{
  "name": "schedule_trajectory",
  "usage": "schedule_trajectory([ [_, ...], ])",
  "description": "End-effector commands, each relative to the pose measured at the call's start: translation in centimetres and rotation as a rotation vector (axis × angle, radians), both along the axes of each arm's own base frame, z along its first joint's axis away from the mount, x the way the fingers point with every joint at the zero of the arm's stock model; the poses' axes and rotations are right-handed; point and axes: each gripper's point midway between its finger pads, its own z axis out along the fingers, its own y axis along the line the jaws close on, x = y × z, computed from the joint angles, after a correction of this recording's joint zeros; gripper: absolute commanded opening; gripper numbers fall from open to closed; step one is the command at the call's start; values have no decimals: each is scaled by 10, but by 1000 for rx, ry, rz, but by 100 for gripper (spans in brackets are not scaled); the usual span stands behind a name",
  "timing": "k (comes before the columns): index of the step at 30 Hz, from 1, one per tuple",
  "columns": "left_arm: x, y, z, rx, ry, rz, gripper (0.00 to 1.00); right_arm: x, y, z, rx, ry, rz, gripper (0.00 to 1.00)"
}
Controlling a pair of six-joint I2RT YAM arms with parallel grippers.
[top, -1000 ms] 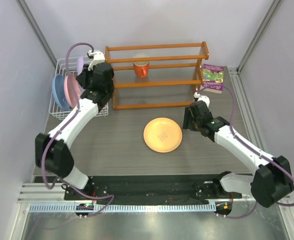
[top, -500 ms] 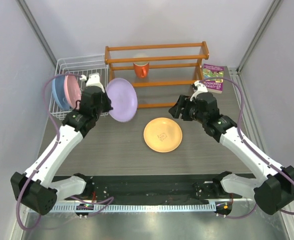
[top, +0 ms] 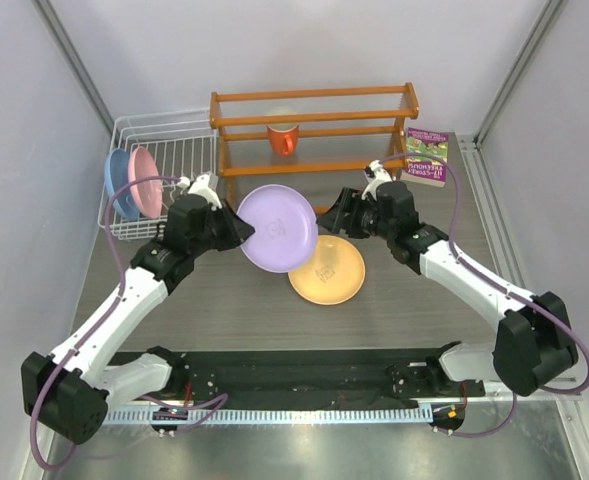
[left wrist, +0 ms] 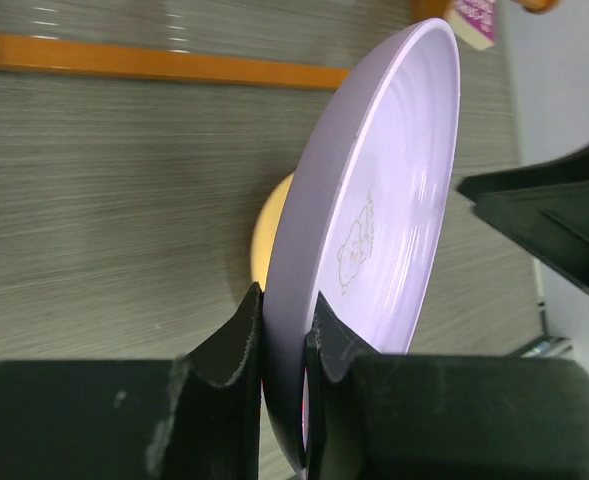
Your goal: Unload the plates from the dish rack
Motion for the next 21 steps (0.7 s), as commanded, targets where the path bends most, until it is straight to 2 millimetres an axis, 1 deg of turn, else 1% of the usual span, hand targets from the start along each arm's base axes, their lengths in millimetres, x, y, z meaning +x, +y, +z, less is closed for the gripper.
schedule_trajectory([
  [1,-5,-20,34,-138,-87,-68,0,2,17,5,62,-17,46,70],
  [2,-6,-21,29,-141,-77,-72,0,2,20,5,68,-21,52,70],
  [4,-8,-25,30,-164,-83,-87,0,2,23,-2,64,-3,59,68],
  [5,-10,-26,22,-168,-68,-94,0,1,25,-4,63,1,67,66],
  [6,-11,-30,26,-193,-80,-111,0,1,26,-6,61,7,72,60],
  [7,-13,-31,21,-199,-71,-113,0,1,28,-11,58,22,79,55],
  [8,-13,-31,20,-206,-72,-114,0,0,28,-14,54,30,82,47],
  [9,-13,-32,20,-214,-79,-115,0,0,28,-17,52,37,85,33],
  [11,-13,-32,17,-218,-76,-114,0,-4,30,-22,52,53,100,19],
  [12,-13,-33,18,-223,-81,-117,0,-5,30,-24,51,56,105,6],
  [13,-13,-33,17,-225,-82,-120,0,-6,29,-25,51,58,104,2],
  [14,-12,-34,16,-227,-82,-121,0,-6,28,-25,52,59,100,1],
  [16,-11,-34,14,-224,-77,-119,5,-8,26,-26,46,62,93,1],
  [17,-11,-34,13,-223,-77,-118,18,-9,24,-24,42,56,86,1],
  [18,-10,-34,12,-221,-73,-116,30,-6,17,-24,15,46,51,1],
  [19,-10,-34,10,-219,-67,-113,39,-7,12,-26,-7,50,33,1],
  [20,-9,-34,7,-211,-62,-110,54,-8,4,-29,-38,62,7,1],
  [21,-9,-33,5,-204,-58,-107,91,-5,-6,-23,-65,33,-43,1],
])
